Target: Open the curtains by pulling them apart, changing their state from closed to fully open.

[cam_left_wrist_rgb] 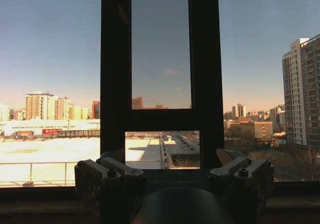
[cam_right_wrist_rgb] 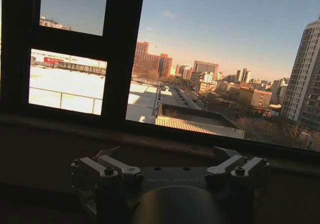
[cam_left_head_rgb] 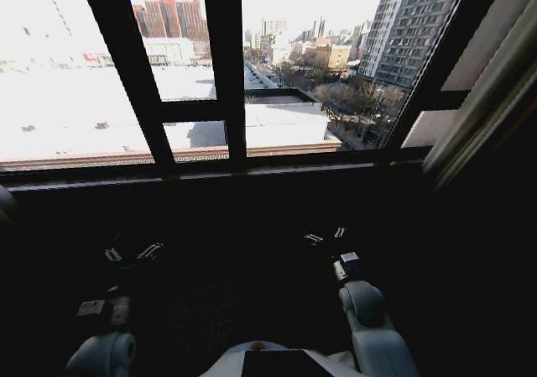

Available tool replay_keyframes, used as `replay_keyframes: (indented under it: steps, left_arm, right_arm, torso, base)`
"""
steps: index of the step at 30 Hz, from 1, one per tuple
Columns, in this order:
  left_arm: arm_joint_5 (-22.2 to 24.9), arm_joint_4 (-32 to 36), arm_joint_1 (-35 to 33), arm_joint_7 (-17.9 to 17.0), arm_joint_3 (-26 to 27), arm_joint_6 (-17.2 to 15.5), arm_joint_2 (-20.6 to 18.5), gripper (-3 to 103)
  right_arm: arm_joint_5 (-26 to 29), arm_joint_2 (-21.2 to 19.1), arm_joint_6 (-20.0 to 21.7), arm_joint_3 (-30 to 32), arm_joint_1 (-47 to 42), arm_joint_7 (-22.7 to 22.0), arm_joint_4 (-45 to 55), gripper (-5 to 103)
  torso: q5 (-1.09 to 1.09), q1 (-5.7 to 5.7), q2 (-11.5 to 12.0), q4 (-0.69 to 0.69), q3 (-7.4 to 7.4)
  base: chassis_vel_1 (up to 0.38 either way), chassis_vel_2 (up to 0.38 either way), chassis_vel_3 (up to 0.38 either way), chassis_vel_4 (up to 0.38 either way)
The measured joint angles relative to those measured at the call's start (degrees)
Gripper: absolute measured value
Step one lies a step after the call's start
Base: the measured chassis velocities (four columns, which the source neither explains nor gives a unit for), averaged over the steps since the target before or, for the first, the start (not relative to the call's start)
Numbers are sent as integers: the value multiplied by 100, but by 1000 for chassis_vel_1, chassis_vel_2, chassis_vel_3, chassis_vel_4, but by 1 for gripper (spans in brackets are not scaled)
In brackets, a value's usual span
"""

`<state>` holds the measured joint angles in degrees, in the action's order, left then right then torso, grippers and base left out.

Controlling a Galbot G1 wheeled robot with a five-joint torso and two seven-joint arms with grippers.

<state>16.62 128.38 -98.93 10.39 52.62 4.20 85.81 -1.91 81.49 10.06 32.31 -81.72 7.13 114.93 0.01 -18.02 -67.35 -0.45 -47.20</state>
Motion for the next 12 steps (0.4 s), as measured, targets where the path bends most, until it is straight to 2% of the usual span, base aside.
replay_keyframes:
  steps: [2,4,12]
  left_arm:
    - [22,0,0,27,20,-5,-19,100]
    - [243,12,-31,124,108,-52,-113,100]
    - [447,11,38,119,110,-201,-162,100]
  right_arm:
    - [11,-3,67,-11,24,0,26,100]
    - [40,-4,281,-34,145,-22,120,100]
    - [119,5,406,-26,220,-246,259,100]
  torso:
    - [-1,1,-1,0,1]
    - [-1,6,-4,2,2]
    - [1,3,-3,1,1]
  base:
    - [0,0,0,0]
    - [0,0,0,0]
    - [0,0,0,0]
